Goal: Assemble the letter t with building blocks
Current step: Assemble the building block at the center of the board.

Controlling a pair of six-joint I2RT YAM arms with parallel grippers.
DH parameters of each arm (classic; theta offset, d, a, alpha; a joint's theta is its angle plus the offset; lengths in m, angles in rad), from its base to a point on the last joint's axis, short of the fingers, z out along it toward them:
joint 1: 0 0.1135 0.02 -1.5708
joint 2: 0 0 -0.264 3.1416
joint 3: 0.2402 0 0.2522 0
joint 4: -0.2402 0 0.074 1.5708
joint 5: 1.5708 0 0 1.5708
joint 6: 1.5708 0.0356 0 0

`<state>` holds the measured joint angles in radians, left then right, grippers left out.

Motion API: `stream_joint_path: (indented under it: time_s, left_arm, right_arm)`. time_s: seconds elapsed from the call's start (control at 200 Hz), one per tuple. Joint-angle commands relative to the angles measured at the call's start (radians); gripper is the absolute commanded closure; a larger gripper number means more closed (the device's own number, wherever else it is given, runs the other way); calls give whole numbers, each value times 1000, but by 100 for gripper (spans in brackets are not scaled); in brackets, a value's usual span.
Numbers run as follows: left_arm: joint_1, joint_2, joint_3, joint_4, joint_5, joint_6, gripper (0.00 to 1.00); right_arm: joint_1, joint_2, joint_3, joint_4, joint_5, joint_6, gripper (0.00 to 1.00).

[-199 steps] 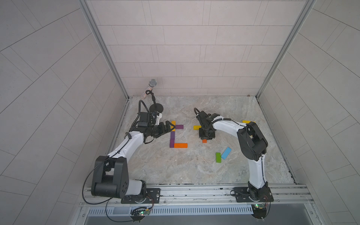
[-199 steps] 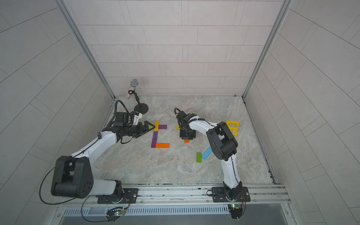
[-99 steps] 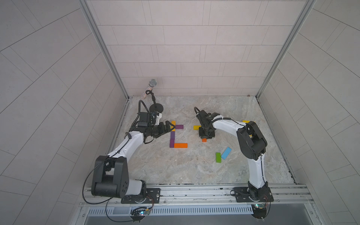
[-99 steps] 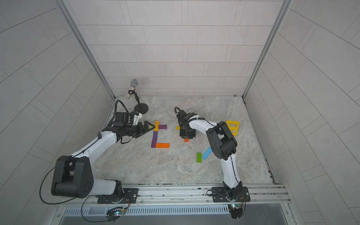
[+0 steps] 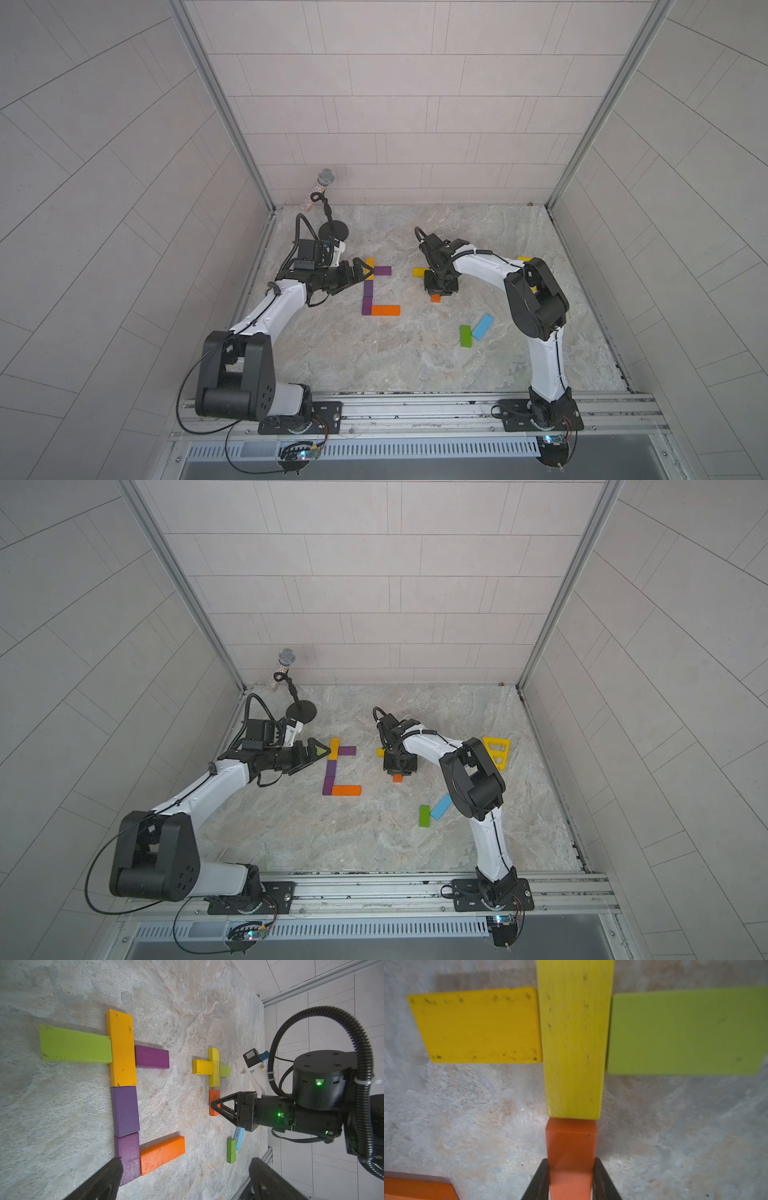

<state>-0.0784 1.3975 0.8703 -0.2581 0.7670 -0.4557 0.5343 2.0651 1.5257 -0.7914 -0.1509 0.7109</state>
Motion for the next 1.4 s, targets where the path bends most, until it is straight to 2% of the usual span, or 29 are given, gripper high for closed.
stream_joint_path:
  time_s: [0.0, 0.685, 0.876, 1.021, 1.211, 1.396]
  left_arm:
    - [9, 13, 16, 7, 12, 0, 0]
    - [10, 15, 14, 8, 17, 0, 0]
    - [10, 18, 13, 11, 17, -1, 0]
    - [10, 20, 13, 14, 19, -1, 0]
    - [11, 22, 12, 16, 21, -4, 0]
    - [11, 22, 15, 14, 22, -3, 0]
  right_arm:
    - [-10, 45, -1, -3, 34, -5, 81]
    - [-15, 61, 16, -15, 38, -13, 79]
    - [-15, 64, 16, -25, 41, -16, 65]
    - [-16, 61, 14, -29, 47, -20, 47]
    - [-14, 60, 16, -28, 58, -20, 47]
    - [-14, 59, 19, -28, 63, -24, 52]
